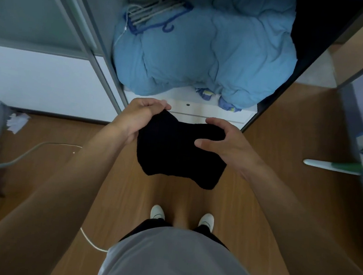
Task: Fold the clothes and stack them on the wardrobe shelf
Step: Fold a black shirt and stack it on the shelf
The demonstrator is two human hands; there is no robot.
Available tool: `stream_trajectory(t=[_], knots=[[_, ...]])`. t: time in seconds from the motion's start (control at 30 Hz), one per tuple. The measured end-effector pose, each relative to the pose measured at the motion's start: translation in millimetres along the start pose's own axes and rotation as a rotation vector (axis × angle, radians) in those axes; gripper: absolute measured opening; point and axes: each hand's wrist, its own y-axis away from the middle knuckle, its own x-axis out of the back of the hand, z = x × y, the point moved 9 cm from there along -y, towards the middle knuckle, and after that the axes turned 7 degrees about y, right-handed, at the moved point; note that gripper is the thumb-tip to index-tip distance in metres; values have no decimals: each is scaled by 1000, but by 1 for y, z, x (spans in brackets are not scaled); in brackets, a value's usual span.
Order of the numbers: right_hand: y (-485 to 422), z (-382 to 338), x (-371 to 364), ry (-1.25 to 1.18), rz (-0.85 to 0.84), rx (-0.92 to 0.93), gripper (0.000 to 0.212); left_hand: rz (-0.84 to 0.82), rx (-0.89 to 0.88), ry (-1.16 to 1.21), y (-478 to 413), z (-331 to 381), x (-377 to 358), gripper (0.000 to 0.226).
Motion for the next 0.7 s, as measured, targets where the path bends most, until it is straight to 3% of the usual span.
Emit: stream_trajectory(t=[0.13, 0.2, 0.27, 0.43, 0.6, 0.7], knots=[[-2, -11, -20, 190, -62, -3, 74, -281, 82, -165, 12, 2, 9, 69], [-2, -14, -24, 171, -24, -19, 62, -400, 74, -261, 20, 0, 14, 78], [-2, -19, -23, 111, 81, -3, 43, -415, 14, -369, 25, 0, 21, 78], [2, -48, -33, 480, 316, 167, 18, -319, -97, -689, 28, -7, 33, 78], [2, -58, -39, 683, 354, 260, 25, -41, -251, -878, 22, 9, 49, 45], [5, -62, -36, 745, 335, 293, 28, 37, -292, -987, 24, 14, 60, 34]])
